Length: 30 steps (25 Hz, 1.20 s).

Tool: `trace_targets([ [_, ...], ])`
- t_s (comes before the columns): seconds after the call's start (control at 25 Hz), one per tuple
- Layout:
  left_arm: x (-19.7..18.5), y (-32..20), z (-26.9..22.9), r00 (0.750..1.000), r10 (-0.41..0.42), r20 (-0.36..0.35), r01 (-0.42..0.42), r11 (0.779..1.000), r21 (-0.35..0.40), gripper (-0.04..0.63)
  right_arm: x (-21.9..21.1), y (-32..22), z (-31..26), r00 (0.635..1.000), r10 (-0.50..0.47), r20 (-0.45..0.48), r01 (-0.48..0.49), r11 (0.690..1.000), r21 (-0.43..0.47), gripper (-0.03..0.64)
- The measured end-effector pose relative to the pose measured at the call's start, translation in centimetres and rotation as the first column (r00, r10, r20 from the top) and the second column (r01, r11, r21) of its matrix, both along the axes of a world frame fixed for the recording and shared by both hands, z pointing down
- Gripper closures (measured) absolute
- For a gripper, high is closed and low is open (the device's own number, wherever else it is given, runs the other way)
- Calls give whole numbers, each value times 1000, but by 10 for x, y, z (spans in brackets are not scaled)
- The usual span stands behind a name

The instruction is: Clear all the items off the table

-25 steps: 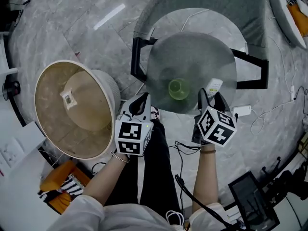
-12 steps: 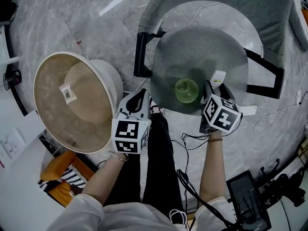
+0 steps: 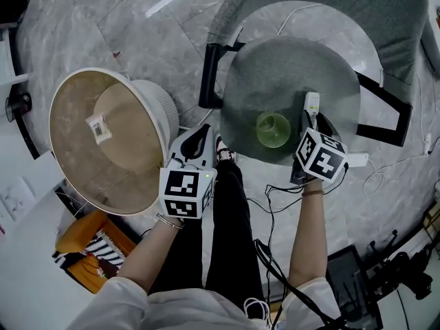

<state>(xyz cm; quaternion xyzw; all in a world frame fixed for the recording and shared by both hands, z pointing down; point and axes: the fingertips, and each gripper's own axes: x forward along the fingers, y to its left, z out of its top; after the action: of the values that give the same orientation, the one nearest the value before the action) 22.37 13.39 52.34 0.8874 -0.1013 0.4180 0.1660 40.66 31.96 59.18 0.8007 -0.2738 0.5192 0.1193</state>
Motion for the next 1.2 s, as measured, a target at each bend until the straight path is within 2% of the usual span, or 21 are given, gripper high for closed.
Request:
trace_targets([
  [0.32, -10, -2, -7, 1000, -15, -15, 15, 1000, -4, 594, -6, 5, -15, 999, 36, -8, -35, 999, 23, 407],
  [0.68, -40, -16, -28, 996, -65, -58, 65, 998, -2, 594, -17, 6, -65, 993, 54, -103, -52, 998, 21, 411],
  [0.84, -62, -33, -42, 991, -107, -83, 108, 994, 8, 594, -26, -12, -102, 984, 83, -156, -73, 995, 72, 430],
  [1.0, -95, -52, -59, 982, -155, -107, 158, 987, 16, 594, -49, -43, -138, 974, 61, -218, -38, 993, 110, 459],
  [1.12, -130, -73, -70, 970, -212, -116, 216, 976, 20, 594, -78, -75, -158, 962, 19, -271, 10, 995, 103, 537],
  [1.2, -156, -91, -75, 957, -265, -119, 270, 963, 23, 594, -101, -101, -168, 953, -20, -302, 54, 993, 102, 558],
])
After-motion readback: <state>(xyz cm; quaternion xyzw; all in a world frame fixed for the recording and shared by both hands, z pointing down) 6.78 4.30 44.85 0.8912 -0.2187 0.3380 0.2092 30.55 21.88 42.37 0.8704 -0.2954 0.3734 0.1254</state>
